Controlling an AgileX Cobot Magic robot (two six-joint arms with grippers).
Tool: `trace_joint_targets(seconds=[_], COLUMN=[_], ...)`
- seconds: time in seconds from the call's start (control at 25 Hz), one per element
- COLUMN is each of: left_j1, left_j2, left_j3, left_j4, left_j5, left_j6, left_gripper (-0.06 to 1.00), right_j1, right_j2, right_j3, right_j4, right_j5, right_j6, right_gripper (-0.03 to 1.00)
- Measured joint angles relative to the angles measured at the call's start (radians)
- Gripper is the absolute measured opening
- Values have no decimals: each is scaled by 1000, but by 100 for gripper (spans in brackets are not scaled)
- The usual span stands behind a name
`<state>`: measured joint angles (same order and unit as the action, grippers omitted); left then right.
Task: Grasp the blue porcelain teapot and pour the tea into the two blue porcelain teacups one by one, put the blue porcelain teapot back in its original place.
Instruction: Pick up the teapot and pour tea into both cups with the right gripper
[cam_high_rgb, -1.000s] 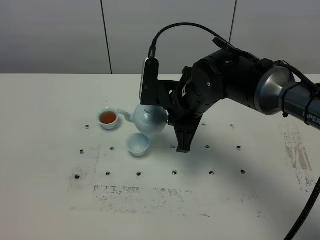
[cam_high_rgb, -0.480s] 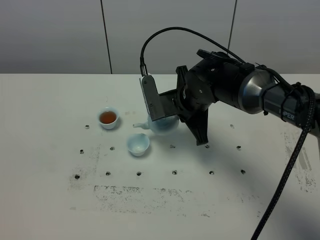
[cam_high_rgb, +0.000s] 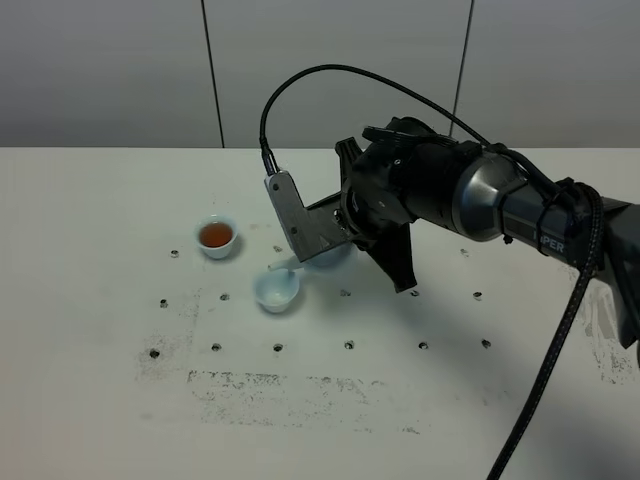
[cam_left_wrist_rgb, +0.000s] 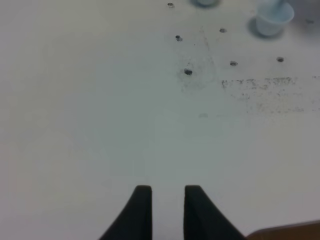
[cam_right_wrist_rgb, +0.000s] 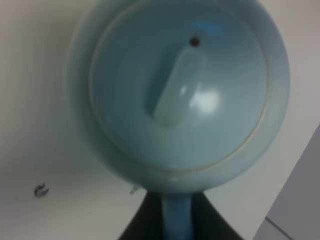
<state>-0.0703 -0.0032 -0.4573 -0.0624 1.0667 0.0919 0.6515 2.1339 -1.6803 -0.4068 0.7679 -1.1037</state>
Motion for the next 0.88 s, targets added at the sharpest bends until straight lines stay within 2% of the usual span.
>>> trace_joint_targets(seconds=[0.24, 0.88], left_j1=[0, 0], left_j2=[0, 0], left_j3=[0, 0], left_j4=[0, 0], left_j5=[0, 0], left_j6=[0, 0], left_gripper=[22, 22], right_j1=[24, 67], right_j2=[5, 5], right_j3=[0, 0], right_j4=[-105, -299], right_j5=[1, -6], right_j6=[1, 1], right_gripper=[6, 6])
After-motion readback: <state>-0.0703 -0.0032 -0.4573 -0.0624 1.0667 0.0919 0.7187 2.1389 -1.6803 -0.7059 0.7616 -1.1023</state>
